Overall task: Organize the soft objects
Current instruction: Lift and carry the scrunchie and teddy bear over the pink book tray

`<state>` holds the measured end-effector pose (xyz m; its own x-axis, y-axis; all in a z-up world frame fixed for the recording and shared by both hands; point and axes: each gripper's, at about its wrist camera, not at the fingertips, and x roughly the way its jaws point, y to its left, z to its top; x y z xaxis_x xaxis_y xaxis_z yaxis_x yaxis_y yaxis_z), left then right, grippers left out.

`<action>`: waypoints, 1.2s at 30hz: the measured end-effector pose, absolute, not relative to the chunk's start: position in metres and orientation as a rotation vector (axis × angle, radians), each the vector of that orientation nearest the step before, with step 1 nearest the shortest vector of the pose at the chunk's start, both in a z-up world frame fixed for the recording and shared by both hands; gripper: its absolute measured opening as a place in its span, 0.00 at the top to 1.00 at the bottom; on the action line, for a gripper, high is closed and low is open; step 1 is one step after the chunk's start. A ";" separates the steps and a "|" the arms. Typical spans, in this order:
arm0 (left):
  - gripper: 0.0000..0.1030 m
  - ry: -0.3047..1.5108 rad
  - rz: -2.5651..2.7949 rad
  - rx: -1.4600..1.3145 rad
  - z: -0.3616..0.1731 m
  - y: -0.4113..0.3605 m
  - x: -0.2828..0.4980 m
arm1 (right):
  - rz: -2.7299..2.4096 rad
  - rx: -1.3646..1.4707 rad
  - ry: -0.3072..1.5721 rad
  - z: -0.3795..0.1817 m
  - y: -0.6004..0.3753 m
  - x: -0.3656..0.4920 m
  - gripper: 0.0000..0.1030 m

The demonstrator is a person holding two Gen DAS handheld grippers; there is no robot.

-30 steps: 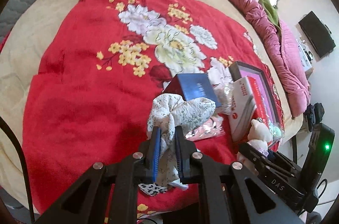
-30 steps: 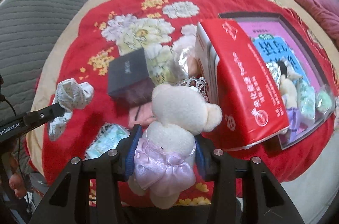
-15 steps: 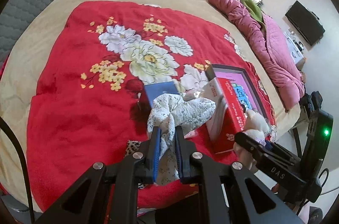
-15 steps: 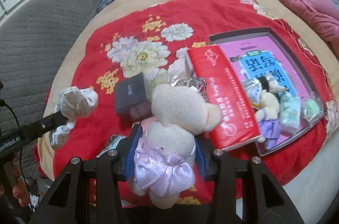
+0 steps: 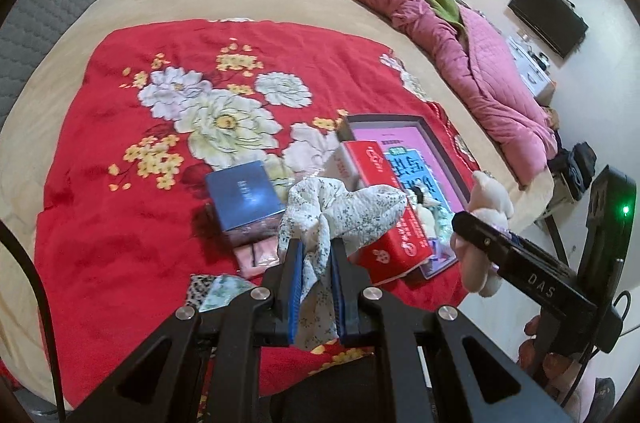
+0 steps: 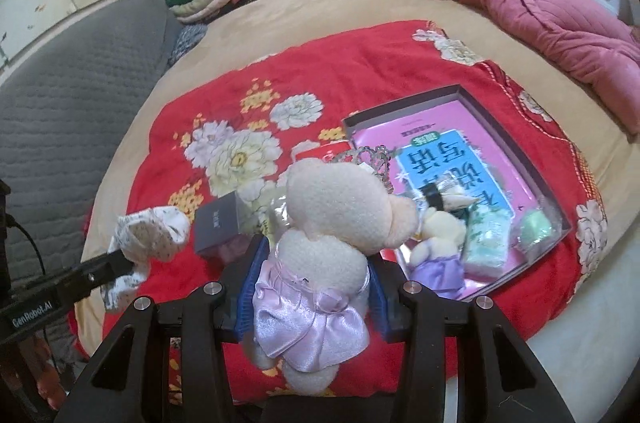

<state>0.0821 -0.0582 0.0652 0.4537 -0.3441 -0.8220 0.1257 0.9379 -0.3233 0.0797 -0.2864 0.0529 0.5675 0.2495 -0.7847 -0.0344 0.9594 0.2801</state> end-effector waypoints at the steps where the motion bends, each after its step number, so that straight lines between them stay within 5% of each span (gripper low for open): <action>1: 0.87 1.063 -0.300 -0.223 0.066 -0.063 0.082 | 0.159 0.233 0.950 0.055 -0.290 0.080 0.55; 36: 0.87 1.037 -0.488 -0.106 0.097 -0.189 0.122 | -0.032 0.249 0.778 0.127 -0.422 0.072 0.55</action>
